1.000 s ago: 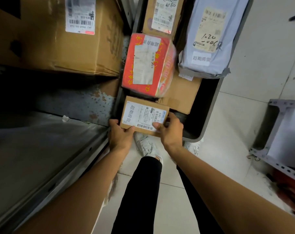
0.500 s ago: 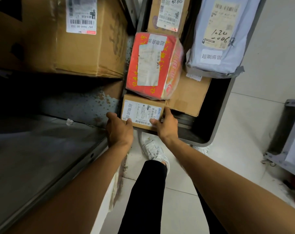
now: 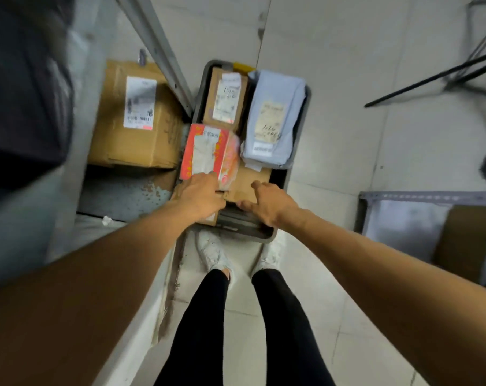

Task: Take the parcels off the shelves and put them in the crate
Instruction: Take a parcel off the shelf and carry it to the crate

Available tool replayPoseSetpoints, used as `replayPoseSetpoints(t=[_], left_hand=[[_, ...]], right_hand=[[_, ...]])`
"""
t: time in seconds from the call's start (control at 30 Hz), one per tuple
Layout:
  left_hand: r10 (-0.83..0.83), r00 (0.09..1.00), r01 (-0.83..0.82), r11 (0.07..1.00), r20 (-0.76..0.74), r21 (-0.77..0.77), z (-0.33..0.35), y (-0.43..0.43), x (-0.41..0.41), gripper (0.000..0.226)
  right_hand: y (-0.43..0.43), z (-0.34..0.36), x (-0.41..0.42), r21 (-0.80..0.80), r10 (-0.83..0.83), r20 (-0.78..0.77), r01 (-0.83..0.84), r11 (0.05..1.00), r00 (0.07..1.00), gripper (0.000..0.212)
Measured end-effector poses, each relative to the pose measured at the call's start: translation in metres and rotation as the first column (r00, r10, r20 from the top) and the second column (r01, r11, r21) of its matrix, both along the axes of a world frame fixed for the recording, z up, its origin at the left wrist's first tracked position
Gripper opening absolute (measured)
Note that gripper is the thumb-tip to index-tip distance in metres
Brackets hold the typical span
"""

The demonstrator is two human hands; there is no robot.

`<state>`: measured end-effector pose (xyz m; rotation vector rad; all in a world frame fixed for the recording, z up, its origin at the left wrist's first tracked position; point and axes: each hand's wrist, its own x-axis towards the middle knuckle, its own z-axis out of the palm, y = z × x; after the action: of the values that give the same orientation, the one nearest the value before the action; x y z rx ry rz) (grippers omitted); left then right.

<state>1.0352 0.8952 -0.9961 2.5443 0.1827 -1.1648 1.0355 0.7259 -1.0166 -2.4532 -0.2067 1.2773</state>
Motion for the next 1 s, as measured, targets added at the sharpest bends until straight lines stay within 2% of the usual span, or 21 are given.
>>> replayPoseSetpoints(t=[0.1, 0.23, 0.37, 0.53, 0.77, 0.9, 1.0], left_hand=[[-0.099, 0.995, 0.099, 0.995, 0.003, -0.016, 0.073, -0.011, 0.029, 0.042], [-0.276, 0.958, 0.276, 0.961, 0.073, 0.009, 0.195, -0.033, 0.083, 0.034], [-0.379, 0.891, 0.370, 0.925, 0.250, 0.083, 0.326, -0.056, 0.140, 0.035], [-0.335, 0.832, 0.338, 0.938, 0.442, 0.076, 0.458, -0.079, 0.177, 0.042], [-0.308, 0.771, 0.322, 0.944, 0.558, 0.077, 0.542, -0.105, 0.178, 0.047], [-0.234, 0.756, 0.231, 0.969, 0.611, 0.085, 0.565, -0.101, 0.148, 0.048], [-0.155, 0.774, 0.133, 0.988, 0.614, 0.082, 0.577, -0.088, 0.112, 0.051]], right_hand=[[-0.015, 0.073, 0.026, -0.021, 0.165, 0.048, -0.164, 0.986, 0.985, 0.064], [-0.037, 0.191, 0.066, -0.139, 0.272, 0.168, -0.251, 0.958, 0.947, 0.065], [-0.057, 0.322, 0.109, -0.201, 0.289, 0.363, -0.228, 0.953, 0.886, 0.065], [-0.076, 0.468, 0.135, -0.223, 0.271, 0.530, -0.176, 0.959, 0.803, 0.065], [-0.106, 0.570, 0.147, -0.234, 0.195, 0.634, -0.054, 0.971, 0.748, 0.064], [-0.116, 0.590, 0.134, -0.268, 0.264, 0.679, -0.104, 0.958, 0.685, 0.052], [-0.110, 0.602, 0.123, -0.286, 0.336, 0.681, -0.186, 0.940, 0.650, 0.062]])
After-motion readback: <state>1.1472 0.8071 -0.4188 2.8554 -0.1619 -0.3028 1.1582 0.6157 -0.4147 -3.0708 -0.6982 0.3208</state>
